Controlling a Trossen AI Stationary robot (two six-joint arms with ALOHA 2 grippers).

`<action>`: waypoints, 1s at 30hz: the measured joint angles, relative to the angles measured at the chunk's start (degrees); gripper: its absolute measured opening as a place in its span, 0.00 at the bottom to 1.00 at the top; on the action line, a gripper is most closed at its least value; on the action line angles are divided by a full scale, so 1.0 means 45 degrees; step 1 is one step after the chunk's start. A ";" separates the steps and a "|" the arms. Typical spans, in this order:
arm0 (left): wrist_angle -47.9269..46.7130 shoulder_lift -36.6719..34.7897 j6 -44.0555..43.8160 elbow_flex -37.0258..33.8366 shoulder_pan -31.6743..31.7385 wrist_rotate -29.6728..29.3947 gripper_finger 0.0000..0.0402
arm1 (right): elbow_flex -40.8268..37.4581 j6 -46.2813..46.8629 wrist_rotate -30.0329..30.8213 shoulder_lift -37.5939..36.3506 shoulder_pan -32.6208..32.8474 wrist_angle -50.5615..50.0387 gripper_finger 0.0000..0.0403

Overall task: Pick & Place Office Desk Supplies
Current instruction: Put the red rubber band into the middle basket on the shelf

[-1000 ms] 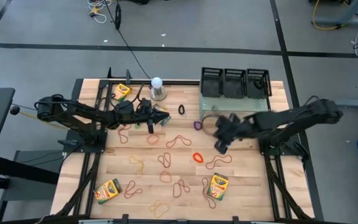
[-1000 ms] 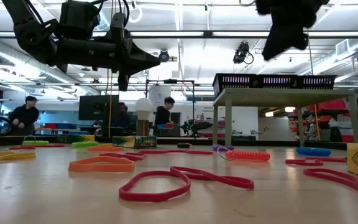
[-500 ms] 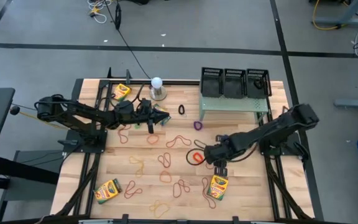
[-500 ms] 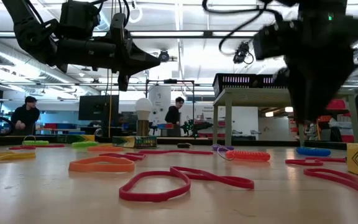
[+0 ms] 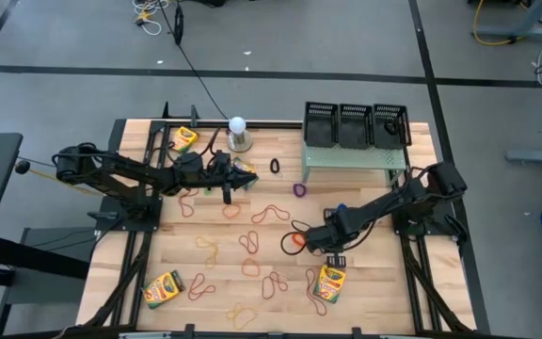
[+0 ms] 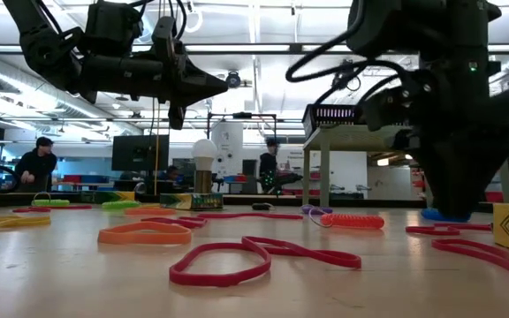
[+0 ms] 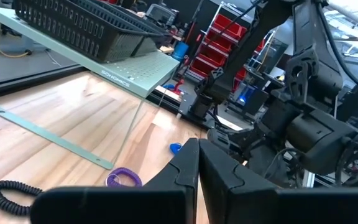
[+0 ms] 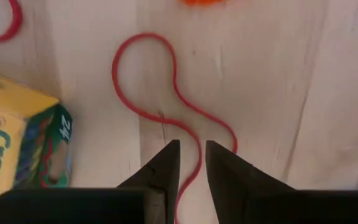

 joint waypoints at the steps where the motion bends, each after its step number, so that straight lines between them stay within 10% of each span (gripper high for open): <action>1: -0.0017 0.0000 0.0004 0.0000 0.0000 0.0000 0.04 | -0.0075 -0.0090 -0.0080 -0.0010 -0.0002 0.0020 0.20; 9: -0.0095 0.0000 0.0056 0.0005 -0.0010 -0.0068 0.04 | -0.0933 -0.0456 -0.0443 -0.0107 -0.0007 0.0456 0.27; 18: -0.0095 0.0000 0.0029 0.0005 -0.0010 -0.0131 0.04 | -0.0687 -0.1061 -0.0620 -0.0236 -0.0026 0.0684 0.02; 30: -0.0090 0.0005 0.0179 0.0005 0.0000 -0.0185 0.04 | 0.0158 0.0537 -0.0320 -0.2676 0.0035 -0.0290 0.01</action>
